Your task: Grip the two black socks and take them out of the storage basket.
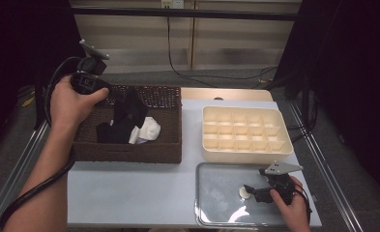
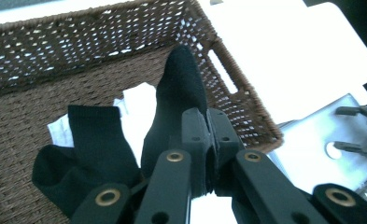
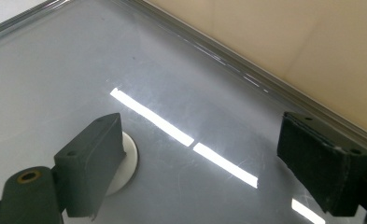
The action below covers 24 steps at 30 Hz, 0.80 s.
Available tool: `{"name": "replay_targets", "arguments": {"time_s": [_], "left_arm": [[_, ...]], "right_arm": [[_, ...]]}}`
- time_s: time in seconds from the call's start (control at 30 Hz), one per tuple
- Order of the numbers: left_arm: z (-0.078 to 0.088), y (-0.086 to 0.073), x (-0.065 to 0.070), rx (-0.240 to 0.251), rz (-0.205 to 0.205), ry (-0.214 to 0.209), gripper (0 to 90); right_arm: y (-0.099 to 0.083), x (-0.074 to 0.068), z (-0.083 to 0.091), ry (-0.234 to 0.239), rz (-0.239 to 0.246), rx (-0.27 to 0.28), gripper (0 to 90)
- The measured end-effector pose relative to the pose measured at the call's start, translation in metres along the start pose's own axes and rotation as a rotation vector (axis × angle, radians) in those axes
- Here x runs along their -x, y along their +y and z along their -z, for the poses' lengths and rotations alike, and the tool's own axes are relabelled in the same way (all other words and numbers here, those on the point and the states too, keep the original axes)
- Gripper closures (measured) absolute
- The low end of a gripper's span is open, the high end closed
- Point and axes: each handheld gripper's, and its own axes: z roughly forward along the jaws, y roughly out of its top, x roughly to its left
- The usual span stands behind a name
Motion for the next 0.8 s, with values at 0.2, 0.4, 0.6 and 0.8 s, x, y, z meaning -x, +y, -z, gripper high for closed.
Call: {"name": "replay_targets", "arguments": {"time_s": [0.2,0.4,0.6,0.8], "left_arm": [[0.012,-0.004,0.016,-0.008,-0.008,-0.027,87.3],[0.021,-0.013,0.028,-0.001,-0.024,-0.061,87.2],[0.028,-0.022,0.042,0.011,-0.068,-0.079,87.2],[0.031,-0.037,0.055,0.013,-0.117,-0.097,87.1]], "right_arm": [[0.0,0.0,0.0,0.0,0.0,0.0,13.7],[0.0,0.0,0.0,0.0,0.0,0.0,13.7],[0.0,0.0,0.0,0.0,0.003,-0.002,13.7],[0.0,0.0,0.0,0.0,0.005,-0.001,13.7]]}}
